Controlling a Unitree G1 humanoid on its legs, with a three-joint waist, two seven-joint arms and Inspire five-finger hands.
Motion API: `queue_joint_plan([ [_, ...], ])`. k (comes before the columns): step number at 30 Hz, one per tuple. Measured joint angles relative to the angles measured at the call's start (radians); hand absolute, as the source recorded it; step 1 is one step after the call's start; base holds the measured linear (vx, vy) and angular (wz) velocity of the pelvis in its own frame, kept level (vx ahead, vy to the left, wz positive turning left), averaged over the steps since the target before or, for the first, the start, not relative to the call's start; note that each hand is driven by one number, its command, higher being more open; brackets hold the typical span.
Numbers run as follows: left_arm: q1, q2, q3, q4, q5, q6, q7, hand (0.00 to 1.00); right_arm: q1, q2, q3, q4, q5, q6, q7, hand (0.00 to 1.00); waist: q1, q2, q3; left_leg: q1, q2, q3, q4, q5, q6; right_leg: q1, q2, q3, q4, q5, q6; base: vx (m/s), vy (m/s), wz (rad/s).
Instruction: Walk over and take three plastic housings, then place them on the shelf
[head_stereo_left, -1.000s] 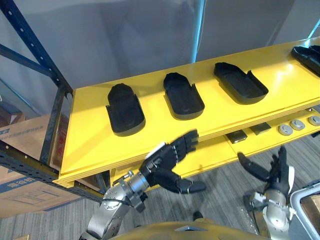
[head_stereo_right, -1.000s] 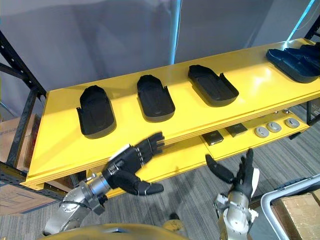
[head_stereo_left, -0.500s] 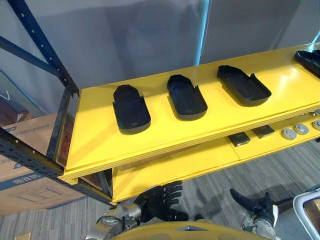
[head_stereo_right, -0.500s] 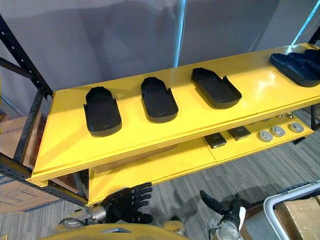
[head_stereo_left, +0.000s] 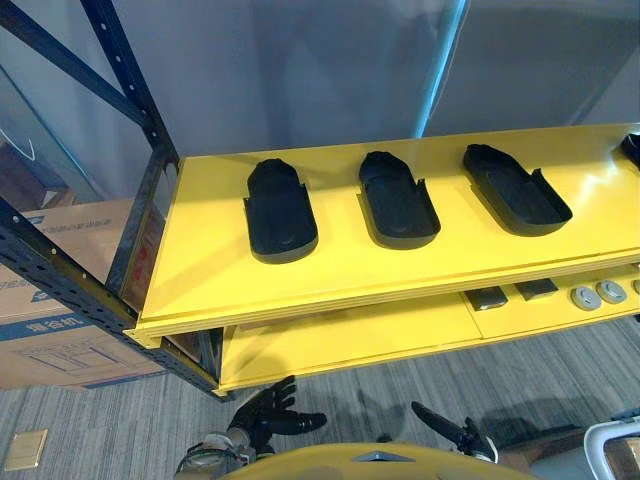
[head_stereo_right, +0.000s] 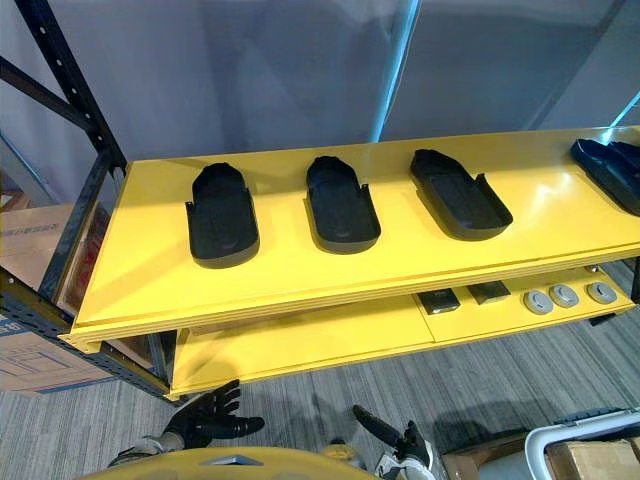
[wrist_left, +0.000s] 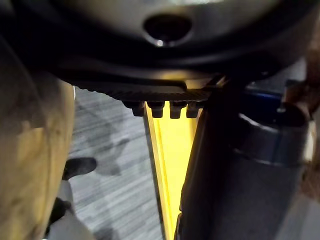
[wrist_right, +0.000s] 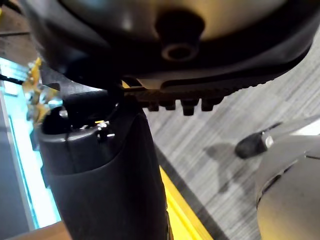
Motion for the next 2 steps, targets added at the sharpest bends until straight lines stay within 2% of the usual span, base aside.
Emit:
queue_joint_plan([
  [2,-0.014,-0.018,0.059,0.059,-0.012,-0.007,0.065,1.00,-0.006,0.013,0.000,0.005,0.000,-0.002,0.007,1.00,0.000,-0.001,0.000,0.007,0.003,-0.003,0.000,-0.001,-0.002,0.014,0.003,-0.004,-0.007,0.000,0.000,0.01,-0.003,0.02],
])
